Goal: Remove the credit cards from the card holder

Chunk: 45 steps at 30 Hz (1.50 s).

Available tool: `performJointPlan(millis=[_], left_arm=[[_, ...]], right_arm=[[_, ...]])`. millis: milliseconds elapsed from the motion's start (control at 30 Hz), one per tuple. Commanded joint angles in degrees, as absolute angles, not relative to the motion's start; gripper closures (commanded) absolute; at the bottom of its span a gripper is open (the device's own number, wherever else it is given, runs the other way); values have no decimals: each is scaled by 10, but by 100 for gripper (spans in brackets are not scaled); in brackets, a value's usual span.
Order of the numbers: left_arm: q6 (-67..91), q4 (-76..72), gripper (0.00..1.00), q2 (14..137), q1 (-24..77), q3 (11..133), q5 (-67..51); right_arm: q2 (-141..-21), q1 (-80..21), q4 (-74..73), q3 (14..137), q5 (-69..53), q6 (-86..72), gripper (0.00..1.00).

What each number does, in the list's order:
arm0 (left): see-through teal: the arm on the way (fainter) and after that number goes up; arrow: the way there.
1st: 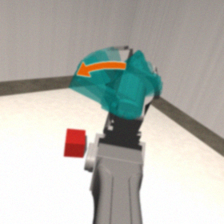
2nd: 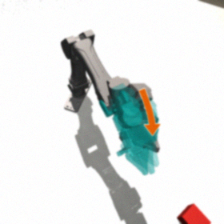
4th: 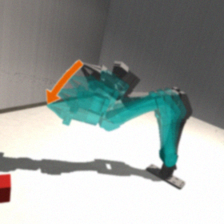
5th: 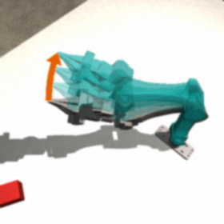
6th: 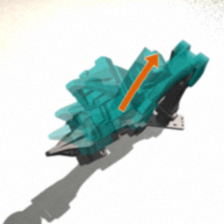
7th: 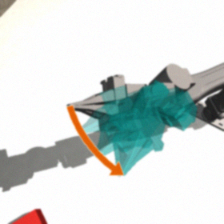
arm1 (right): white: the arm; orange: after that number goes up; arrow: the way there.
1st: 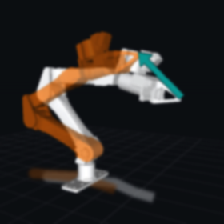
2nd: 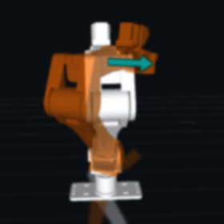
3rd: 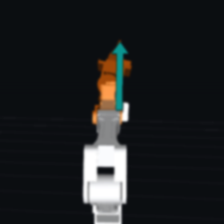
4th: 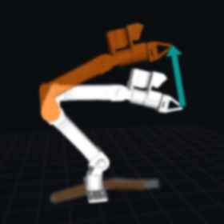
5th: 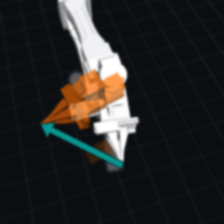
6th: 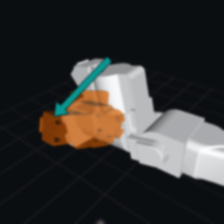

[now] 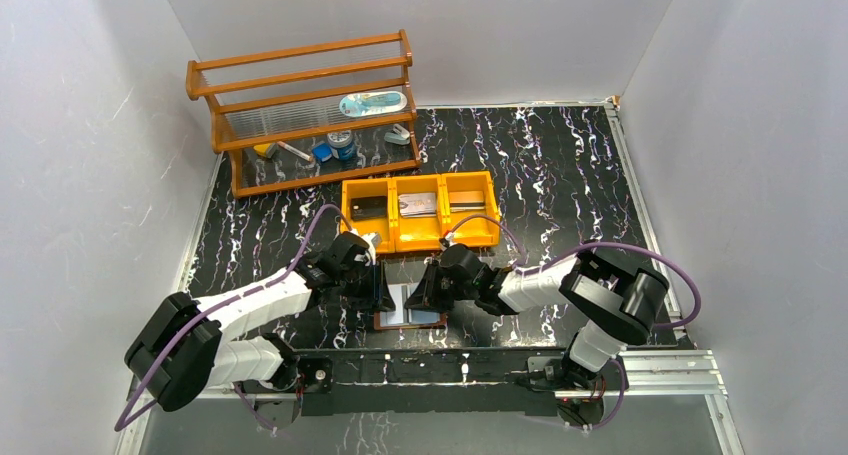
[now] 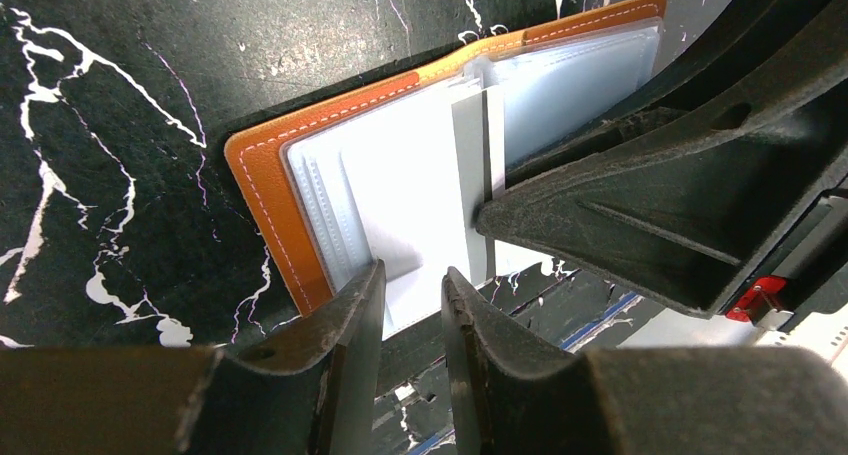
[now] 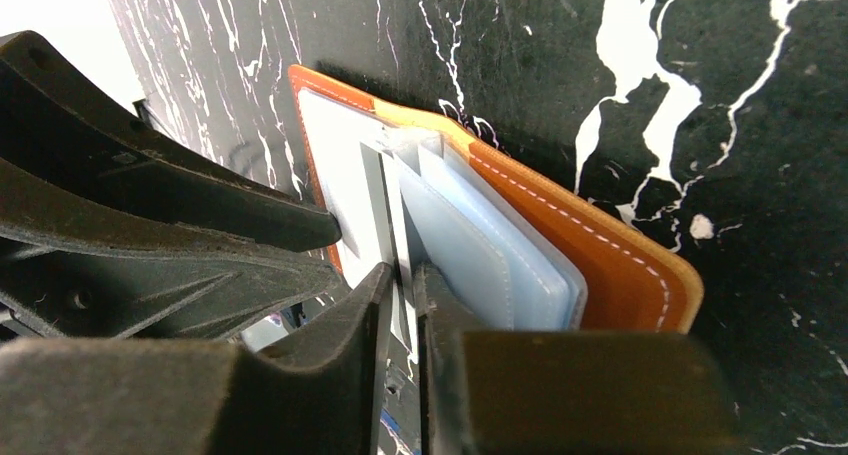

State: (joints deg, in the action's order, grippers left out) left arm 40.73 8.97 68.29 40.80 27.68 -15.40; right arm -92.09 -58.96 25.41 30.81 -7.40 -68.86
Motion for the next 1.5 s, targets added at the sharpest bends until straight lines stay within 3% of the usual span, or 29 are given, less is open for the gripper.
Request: performJointPlan(millis=[0, 433, 600, 667, 967, 1100, 1300, 1467], left_arm=[[404, 118, 73, 683, 414, 260, -126], [404, 129, 73, 680, 414, 265, -119], [404, 131, 73, 680, 414, 266, -119], [404, 131, 73, 680, 414, 267, -119], [405, 131, 73, 678, 414, 267, -121], [406, 131, 73, 678, 414, 267, -121], [405, 131, 73, 676, 414, 269, -123], [407, 131, 73, 673, 414, 266, -120]], right_arm=[[-908, -586, 247, 294, -69, -682, 73], [-896, -582, 270, 280, -81, -689, 71], [-891, -578, 299, 266, -91, -687, 89], [-895, -577, 315, 263, -99, -689, 91], [-916, -574, 347, 260, -119, -699, 76], [-921, -574, 346, 262, -120, -698, 76], [-917, -574, 344, 258, -115, -696, 91], [-868, -571, 277, 257, -71, -676, 94]])
